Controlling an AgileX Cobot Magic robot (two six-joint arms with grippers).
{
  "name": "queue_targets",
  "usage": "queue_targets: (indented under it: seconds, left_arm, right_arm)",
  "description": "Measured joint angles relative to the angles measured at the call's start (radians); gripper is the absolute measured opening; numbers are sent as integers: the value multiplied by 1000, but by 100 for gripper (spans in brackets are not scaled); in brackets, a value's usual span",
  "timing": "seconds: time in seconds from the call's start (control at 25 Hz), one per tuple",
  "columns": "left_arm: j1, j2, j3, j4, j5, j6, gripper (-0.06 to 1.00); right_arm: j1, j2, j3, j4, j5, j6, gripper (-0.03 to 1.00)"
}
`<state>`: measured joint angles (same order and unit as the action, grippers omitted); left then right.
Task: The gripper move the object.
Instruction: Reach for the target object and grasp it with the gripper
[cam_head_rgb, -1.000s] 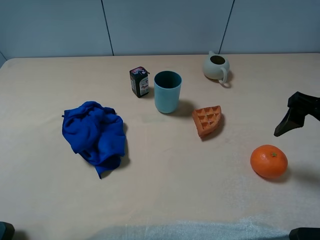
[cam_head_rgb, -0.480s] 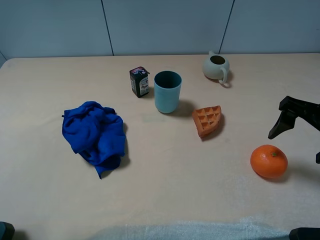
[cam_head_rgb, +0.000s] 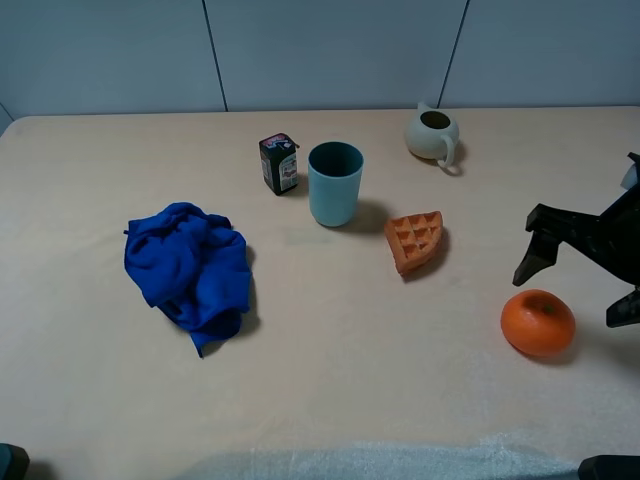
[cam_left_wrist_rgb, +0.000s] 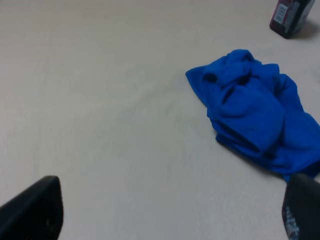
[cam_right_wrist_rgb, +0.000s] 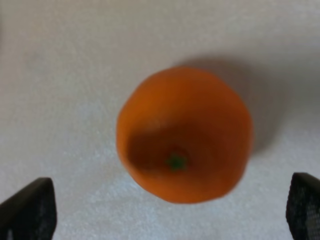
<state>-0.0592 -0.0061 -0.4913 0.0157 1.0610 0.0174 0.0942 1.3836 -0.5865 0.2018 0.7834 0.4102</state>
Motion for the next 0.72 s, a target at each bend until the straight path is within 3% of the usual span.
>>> queue_targets:
  seconds: [0.72]
  left_arm:
    - [0,0,0,0,0,0,88]
  right_arm:
    - [25,239,-2,-24,-117,15,69]
